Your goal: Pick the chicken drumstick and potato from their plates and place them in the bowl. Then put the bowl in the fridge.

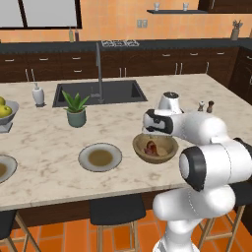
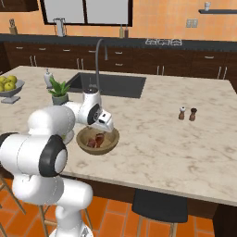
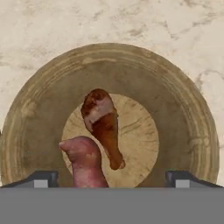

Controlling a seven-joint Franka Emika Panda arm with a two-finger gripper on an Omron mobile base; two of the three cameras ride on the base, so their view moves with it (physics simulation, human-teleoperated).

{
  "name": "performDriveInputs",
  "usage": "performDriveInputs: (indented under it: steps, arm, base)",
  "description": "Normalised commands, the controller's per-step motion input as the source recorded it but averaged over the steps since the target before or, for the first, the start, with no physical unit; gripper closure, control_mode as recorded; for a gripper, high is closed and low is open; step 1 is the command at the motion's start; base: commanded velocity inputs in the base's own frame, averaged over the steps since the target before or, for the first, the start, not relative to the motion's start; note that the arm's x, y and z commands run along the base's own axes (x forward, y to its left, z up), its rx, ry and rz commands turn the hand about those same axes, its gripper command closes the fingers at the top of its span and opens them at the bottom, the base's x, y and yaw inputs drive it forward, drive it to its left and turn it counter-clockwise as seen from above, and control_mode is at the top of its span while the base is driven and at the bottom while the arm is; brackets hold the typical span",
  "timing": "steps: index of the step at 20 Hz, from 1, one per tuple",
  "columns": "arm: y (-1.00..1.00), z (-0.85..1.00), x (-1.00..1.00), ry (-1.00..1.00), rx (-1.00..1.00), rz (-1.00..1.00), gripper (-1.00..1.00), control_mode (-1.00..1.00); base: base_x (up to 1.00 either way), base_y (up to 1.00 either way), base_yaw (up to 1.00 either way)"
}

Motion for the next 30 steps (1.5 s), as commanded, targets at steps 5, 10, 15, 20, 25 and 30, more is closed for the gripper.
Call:
performDriveInputs:
  steps: [5, 10, 15, 20, 25, 30]
  arm:
    - [-0.99, 0.04, -0.71, 0.43, 0.07, -0.17, -1.00, -1.00]
    - [-0.14, -0.44, 0.07, 0.14, 0.03, -0.01, -1.00, -1.00]
    - [0.14, -0.48, 0.25, 0.01, 0.07, -0.02, -1.00, -1.00]
    - [0.04, -0.47, 0.23, -0.02, 0.03, -0.04, 1.00, -1.00]
    - [0.01, -0.11, 0.06, 0.00, 0.00, -0.01, 1.00, -1.00]
    - [-0.02, 0.32, -0.31, -0.05, 0.02, 0.00, 1.00, -1.00]
  base:
    - [0.00, 0.00, 0.00]
    - [0.00, 0.00, 0.00]
    - [0.00, 0.00, 0.00]
    - [0.00, 0.00, 0.00]
    - [0.00, 0.00, 0.00]
    - [0.00, 0.00, 0.00]
